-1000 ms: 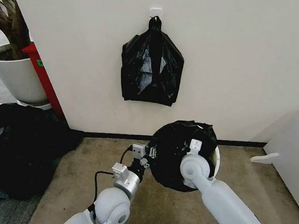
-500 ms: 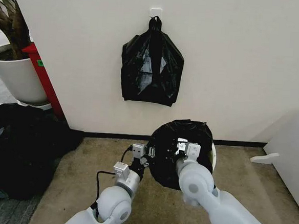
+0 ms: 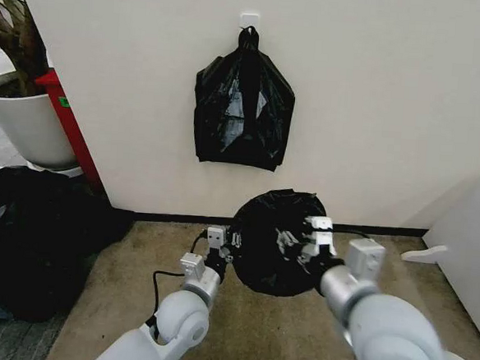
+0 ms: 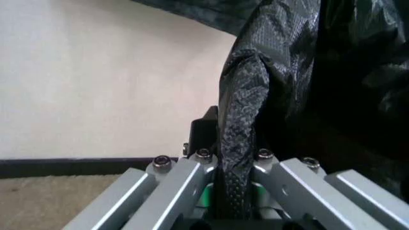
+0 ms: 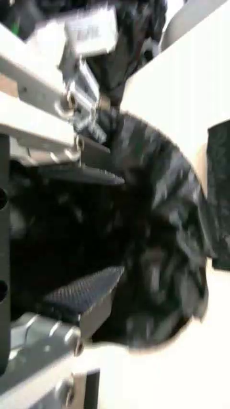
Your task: Place the garbage bag over the trash bin.
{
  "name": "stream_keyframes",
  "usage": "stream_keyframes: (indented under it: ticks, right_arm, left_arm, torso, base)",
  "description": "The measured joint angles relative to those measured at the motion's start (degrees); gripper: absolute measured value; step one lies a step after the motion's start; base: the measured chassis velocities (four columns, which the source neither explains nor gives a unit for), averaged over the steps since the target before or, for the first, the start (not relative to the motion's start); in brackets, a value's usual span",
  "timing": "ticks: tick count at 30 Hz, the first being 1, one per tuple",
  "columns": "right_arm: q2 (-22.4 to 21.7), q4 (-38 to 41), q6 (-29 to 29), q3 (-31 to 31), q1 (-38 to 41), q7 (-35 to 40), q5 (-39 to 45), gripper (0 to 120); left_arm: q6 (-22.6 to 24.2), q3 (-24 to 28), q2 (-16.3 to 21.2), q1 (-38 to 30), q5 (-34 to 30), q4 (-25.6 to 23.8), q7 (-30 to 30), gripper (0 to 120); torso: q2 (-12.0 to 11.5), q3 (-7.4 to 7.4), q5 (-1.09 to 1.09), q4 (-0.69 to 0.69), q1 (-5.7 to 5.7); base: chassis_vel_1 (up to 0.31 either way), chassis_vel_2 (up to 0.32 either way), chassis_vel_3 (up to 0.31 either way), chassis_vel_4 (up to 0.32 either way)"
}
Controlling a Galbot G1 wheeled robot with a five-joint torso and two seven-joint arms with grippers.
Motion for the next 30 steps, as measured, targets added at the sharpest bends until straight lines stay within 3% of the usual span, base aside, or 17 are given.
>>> stream_keyframes:
  ticks: [12, 15, 22, 25, 30]
  right_arm:
    - [0.49, -3.11, -0.51, -0.71, 0.06, 2.61, 0.42, 95]
    - [0.71, -3.44, -0.51, -1.13, 0.45, 2.59, 0.43, 93]
    - [1.31, -3.87, -0.50, -2.20, 0.95, 2.18, -0.01, 65]
    - [1.45, -4.14, -0.51, -2.34, 0.94, 2.07, -0.23, 58]
    - [1.62, -4.85, -0.51, -2.31, 1.00, 1.88, -1.28, 57]
  left_arm:
    - [0.18, -2.08, 1.06, 0.42, 0.14, -1.25, 0.09, 1]
    - [0.12, -2.14, 1.21, 0.36, 0.16, -1.31, 0.18, 1]
    - [0.08, -1.95, 1.32, -0.43, 0.11, -1.24, 0.37, 1]
    - [0.08, -1.77, 1.33, -0.73, 0.04, -1.15, 0.45, 1]
    - [0.08, -1.51, 1.33, -0.82, 0.08, -1.21, 0.66, 1]
  torso:
    - [0.00, 0.00, 0.00, 0.00, 0.00]
    - [0.00, 0.00, -0.01, 0.00, 0.00]
    - [0.00, 0.00, -0.01, -0.01, 0.00]
    - [0.00, 0.00, -0.01, -0.01, 0.00]
    - [0.00, 0.00, -0.01, -0.01, 0.00]
  base:
    - [0.000, 0.000, 0.000, 0.000]
    - [0.000, 0.000, 0.000, 0.000]
    - [0.000, 0.000, 0.000, 0.000]
    - [0.000, 0.000, 0.000, 0.000]
    - [0.000, 0.000, 0.000, 0.000]
